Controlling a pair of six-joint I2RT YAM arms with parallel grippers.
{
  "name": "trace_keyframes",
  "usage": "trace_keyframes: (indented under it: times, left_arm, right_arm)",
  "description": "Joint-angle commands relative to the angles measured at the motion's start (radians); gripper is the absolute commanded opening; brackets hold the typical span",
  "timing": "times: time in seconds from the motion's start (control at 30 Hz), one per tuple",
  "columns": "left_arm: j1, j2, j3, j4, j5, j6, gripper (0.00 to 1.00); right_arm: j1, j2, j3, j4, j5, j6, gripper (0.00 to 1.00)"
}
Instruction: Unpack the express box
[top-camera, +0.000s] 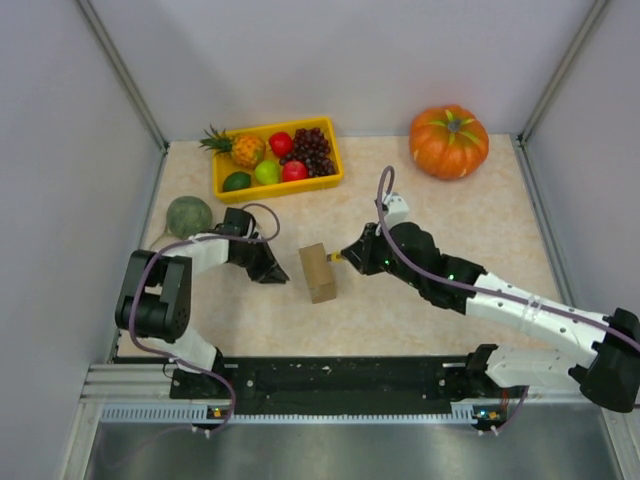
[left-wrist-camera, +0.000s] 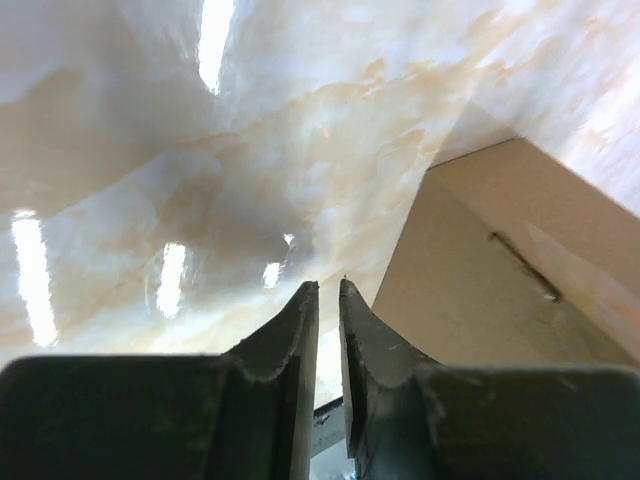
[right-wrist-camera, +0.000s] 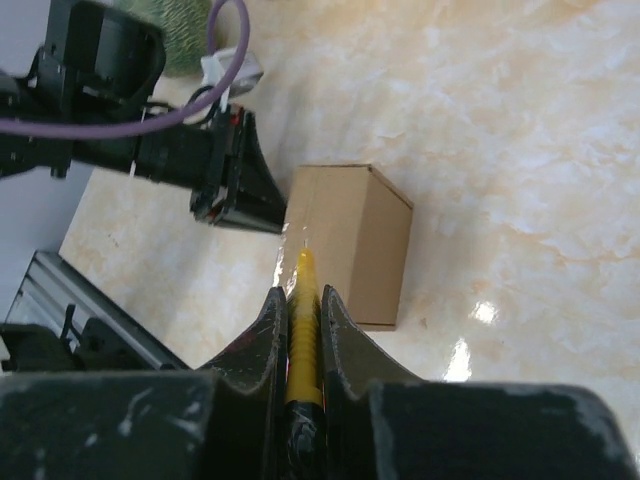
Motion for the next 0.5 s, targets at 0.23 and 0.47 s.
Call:
trace_keyframes:
  times: [0.23, 0.47]
  left_arm:
    - [0.004, -0.142, 0.281, -0.075, -0.175, 0.075, 0.45]
    - [0.004, -0.083, 0.331, -0.006, -0.109, 0.032, 0.53]
  right_arm:
    - [0.317, 0.133, 0.022, 0.135, 0.146, -0.246, 0.0]
    - [0.44, 0.394, 0.052, 0.34, 0.429, -0.297, 0.0]
